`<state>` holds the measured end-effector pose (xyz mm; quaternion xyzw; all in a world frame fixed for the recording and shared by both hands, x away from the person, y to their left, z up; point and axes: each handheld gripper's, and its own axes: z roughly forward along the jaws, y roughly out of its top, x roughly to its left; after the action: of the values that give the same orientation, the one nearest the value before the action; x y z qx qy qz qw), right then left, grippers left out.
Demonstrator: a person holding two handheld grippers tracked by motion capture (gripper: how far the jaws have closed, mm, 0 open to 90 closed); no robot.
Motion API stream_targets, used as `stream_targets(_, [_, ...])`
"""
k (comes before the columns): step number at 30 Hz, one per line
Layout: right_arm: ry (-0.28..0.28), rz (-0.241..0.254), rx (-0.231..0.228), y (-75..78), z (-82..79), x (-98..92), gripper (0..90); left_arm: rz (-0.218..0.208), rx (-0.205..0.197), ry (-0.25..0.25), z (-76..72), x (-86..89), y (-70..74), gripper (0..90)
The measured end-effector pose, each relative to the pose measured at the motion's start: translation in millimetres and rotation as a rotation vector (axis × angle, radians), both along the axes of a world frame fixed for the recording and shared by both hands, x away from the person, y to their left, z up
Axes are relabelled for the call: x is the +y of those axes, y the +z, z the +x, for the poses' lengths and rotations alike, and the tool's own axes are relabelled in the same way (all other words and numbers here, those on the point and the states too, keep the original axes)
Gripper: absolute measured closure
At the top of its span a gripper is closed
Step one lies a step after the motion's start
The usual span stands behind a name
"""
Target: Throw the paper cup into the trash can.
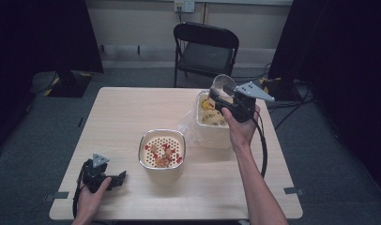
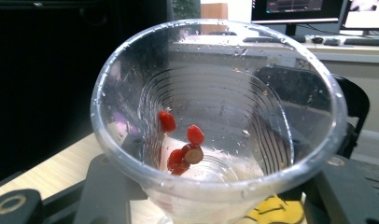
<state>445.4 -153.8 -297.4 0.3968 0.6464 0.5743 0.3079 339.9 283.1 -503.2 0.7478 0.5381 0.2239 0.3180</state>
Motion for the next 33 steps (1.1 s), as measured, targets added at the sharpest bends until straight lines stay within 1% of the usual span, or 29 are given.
stream_targets(3, [-0.007,-0.024,0.012,2.9,8.1,-2.0,43.5,0.000,0.000,0.000,0.0,0.0,0.0,0.0])
stream_targets(5, [-0.015,-0.024,0.018,4.1,11.9,-2.4,42.1,0.000,0.000,0.000,0.0,0.0,0.0,0.0])
stream_targets(8, [-0.025,-0.037,0.034,3.9,18.9,-3.9,40.0,0.000,0.000,0.000,0.0,0.0,0.0,0.0])
stream_targets(9, [-0.025,-0.042,0.048,1.6,23.0,-5.6,34.8,0.000,0.000,0.000,0.0,0.0,0.0,0.0])
stream_targets(11, [-0.032,-0.045,0.054,0.6,24.6,-5.9,33.3,0.000,0.000,0.001,0.0,-0.1,0.0,0.0])
stream_targets(12, [-0.037,-0.055,0.068,-2.0,28.8,-7.0,29.1,0.000,0.000,0.000,0.0,0.0,0.0,0.0])
stream_targets(13, [-0.046,-0.057,0.067,-2.4,29.8,-7.4,26.2,0.000,0.000,0.000,0.0,0.0,0.0,0.0])
stream_targets(15, [-0.049,-0.050,0.073,-2.6,31.5,-7.7,24.8,0.000,0.000,0.000,0.0,0.0,0.0,0.0])
stream_targets(16, [-0.042,-0.044,0.079,-2.9,32.8,-8.0,23.5,0.000,0.000,0.000,0.0,0.0,0.0,0.0])
stream_targets(17, [-0.049,-0.047,0.080,-3.2,34.1,-7.7,21.5,0.000,0.000,0.000,0.0,0.0,0.0,0.0])
stream_targets(19, [-0.042,-0.054,0.084,-3.3,35.5,-7.1,21.2,0.000,0.000,0.000,0.0,0.0,0.0,0.0])
stream_targets(20, [-0.043,-0.059,0.088,-3.1,36.8,-6.1,18.0,0.000,0.000,0.000,0.0,0.0,0.0,0.0])
stream_targets(25, [-0.041,-0.058,0.087,-2.3,37.2,-5.5,18.2,0.000,0.000,0.000,0.0,0.0,0.0,0.0])
stream_targets(26, [-0.031,-0.065,0.089,-2.0,35.2,-4.2,18.2,0.000,0.000,0.000,0.0,0.0,0.0,0.0])
stream_targets(28, [-0.028,-0.069,0.086,-1.9,33.3,-3.8,18.3,0.000,0.000,0.000,0.0,0.0,0.0,0.0])
stream_targets(30, [-0.021,-0.061,0.086,-2.4,29.3,-4.0,18.2,0.000,0.000,0.000,0.0,0.0,0.0,0.0])
stream_targets(32, [-0.026,-0.073,0.095,-3.6,24.6,-3.8,17.8,0.000,0.000,0.000,0.0,0.0,0.0,0.0])
stream_targets(33, [-0.021,-0.061,0.096,-4.8,21.4,-4.3,17.6,0.000,0.000,0.000,0.0,0.0,0.0,0.0])
